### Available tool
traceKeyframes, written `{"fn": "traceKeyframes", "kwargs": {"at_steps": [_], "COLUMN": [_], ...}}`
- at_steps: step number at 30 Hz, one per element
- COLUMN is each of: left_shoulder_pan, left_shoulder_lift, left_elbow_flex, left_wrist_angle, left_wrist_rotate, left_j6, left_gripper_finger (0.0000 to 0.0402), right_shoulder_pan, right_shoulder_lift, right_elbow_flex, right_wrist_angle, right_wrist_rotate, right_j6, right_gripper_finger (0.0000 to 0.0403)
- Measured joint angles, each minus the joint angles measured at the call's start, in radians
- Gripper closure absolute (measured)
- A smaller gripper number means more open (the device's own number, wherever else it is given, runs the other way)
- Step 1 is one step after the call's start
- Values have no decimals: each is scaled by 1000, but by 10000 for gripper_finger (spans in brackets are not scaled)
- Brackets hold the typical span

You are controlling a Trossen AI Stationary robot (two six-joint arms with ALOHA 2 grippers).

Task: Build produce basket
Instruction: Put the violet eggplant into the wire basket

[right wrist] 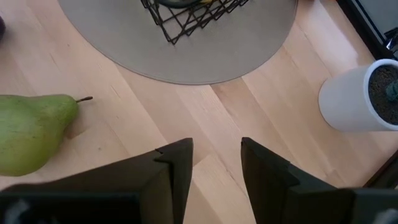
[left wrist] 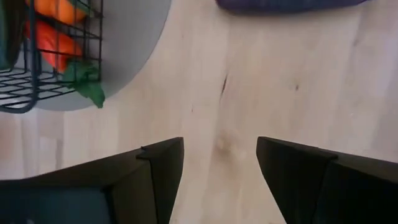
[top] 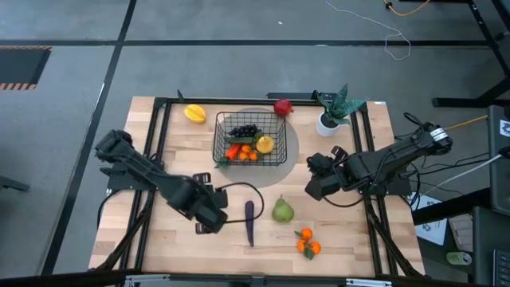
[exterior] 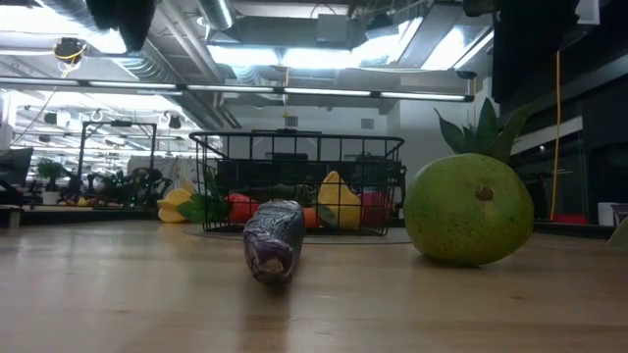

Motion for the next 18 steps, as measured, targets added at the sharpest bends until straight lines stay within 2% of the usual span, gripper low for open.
{"fn": "traceKeyframes", "kwargs": {"at_steps": [8, 18], "left_shoulder_pan": [26, 70], "left_shoulder_lift": [98, 116], "left_elbow_flex": [0, 0], "left_wrist_angle": [-64, -50], "left_wrist_rotate": [20, 15], "left_j6": [68, 71], "left_gripper_finger": [210, 211], "right_shoulder_pan": [0, 0], "right_shoulder_lift": [21, 22], "right_elbow_flex": [0, 0], "right_wrist_angle": [-2, -3], "right_wrist_rotate": [-2, -2], "right_j6": [-3, -3], "right_gripper_finger": [277, 277]}}
